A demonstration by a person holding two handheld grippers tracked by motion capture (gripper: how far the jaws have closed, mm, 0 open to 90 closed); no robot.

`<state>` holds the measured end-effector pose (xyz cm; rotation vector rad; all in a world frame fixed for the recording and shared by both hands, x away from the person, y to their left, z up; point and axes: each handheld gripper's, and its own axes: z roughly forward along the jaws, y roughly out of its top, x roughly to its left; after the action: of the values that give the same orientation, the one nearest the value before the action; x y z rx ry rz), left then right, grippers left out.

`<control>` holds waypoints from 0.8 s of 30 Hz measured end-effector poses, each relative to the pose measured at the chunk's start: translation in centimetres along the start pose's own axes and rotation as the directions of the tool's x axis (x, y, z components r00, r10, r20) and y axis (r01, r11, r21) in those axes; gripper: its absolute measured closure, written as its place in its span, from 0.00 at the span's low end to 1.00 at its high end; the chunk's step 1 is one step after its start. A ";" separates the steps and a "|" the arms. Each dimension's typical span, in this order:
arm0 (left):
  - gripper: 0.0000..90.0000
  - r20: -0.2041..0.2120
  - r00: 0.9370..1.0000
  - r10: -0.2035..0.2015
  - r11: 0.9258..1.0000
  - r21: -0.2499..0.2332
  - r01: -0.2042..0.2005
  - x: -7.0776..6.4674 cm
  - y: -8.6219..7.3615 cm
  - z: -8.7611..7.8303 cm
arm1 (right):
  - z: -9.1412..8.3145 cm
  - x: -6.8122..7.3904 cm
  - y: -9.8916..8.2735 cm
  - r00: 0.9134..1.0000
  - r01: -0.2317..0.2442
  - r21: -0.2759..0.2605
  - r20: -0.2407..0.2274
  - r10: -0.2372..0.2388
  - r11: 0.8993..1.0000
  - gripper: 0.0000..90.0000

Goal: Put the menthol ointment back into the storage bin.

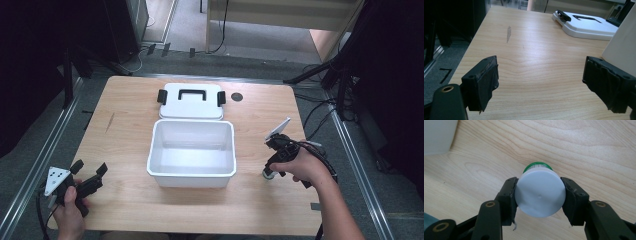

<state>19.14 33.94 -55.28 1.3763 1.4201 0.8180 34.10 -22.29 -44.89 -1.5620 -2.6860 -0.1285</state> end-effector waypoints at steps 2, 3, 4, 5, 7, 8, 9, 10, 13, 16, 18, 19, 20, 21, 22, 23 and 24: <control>0.15 0.000 1.000 -0.001 1.000 0.000 0.001 0.0 0.0 0.0 | -0.2 0.1 0.0 1.000 -0.001 0.000 -0.001 0.001 1.000 0.57; 0.15 0.000 1.000 0.000 1.000 0.000 0.000 0.0 0.0 0.0 | -0.5 0.1 0.1 1.000 0.002 -0.001 0.001 -0.002 1.000 0.57; 0.15 0.000 1.000 -0.001 1.000 0.000 0.001 0.0 0.0 0.0 | -0.6 0.1 0.1 1.000 0.002 -0.004 -0.006 -0.002 1.000 0.57; 0.15 0.000 1.000 -0.001 1.000 0.000 0.001 0.0 0.0 0.0 | -0.8 0.1 0.1 1.000 0.008 -0.005 -0.009 -0.008 1.000 0.57; 0.15 0.001 1.000 0.000 1.000 0.000 0.000 0.0 0.0 0.0 | -1.3 0.2 0.2 1.000 0.001 -0.006 -0.021 -0.001 1.000 0.57; 0.15 0.001 1.000 -0.001 1.000 0.000 0.001 0.0 0.0 0.0 | -1.8 0.2 0.3 1.000 0.005 -0.011 -0.018 -0.005 1.000 0.57; 0.15 0.001 1.000 -0.001 1.000 0.000 0.001 0.0 0.0 0.0 | -1.8 0.2 0.3 1.000 0.005 -0.011 -0.018 -0.005 1.000 0.57; 0.15 0.001 1.000 -0.001 1.000 0.000 0.001 0.0 0.0 0.0 | -2.2 0.2 0.4 1.000 0.004 -0.014 -0.017 -0.004 1.000 0.57; 0.15 0.001 1.000 -0.002 1.000 -0.001 0.002 0.0 0.0 0.0 | -2.6 0.3 0.4 1.000 0.011 -0.004 -0.014 -0.011 1.000 0.57; 0.15 0.001 1.000 -0.002 1.000 0.000 0.002 0.0 0.0 0.0 | -3.5 0.5 0.5 1.000 0.013 -0.007 -0.019 -0.014 1.000 0.57; 0.15 0.002 1.000 -0.003 1.000 0.000 0.003 0.1 0.0 0.0 | -4.0 0.5 0.5 1.000 0.017 -0.009 -0.023 -0.017 1.000 0.57; 0.15 0.002 1.000 -0.003 1.000 0.000 0.003 0.1 0.0 0.0 | -4.0 0.5 0.5 1.000 0.017 -0.009 -0.023 -0.017 1.000 0.57; 0.15 0.002 1.000 -0.003 1.000 0.000 0.003 0.1 0.0 0.0 | -4.3 0.6 0.5 1.000 0.015 -0.007 -0.024 -0.016 1.000 0.57; 0.15 0.002 1.000 -0.003 1.000 0.000 0.003 0.1 0.0 0.0 | -4.7 0.6 0.6 0.999 0.019 -0.009 -0.029 -0.019 1.000 0.57; 0.15 0.002 1.000 -0.003 1.000 0.000 0.003 0.1 0.0 0.0 | -5.0 0.7 0.6 0.999 0.016 -0.004 -0.029 -0.016 1.000 0.57; 0.15 0.002 1.000 -0.002 1.000 0.001 0.002 0.0 0.0 0.0 | -5.2 0.7 0.6 0.999 0.018 -0.002 -0.027 -0.018 1.000 0.57; 0.15 0.002 1.000 -0.002 1.000 -0.001 0.002 0.0 0.0 0.0 | -5.2 0.7 0.6 0.999 0.018 -0.002 -0.027 -0.018 1.000 0.57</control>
<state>19.15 33.98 -55.28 1.3744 1.4198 0.8158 34.21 -21.83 -39.59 -1.5250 -2.6810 -0.1513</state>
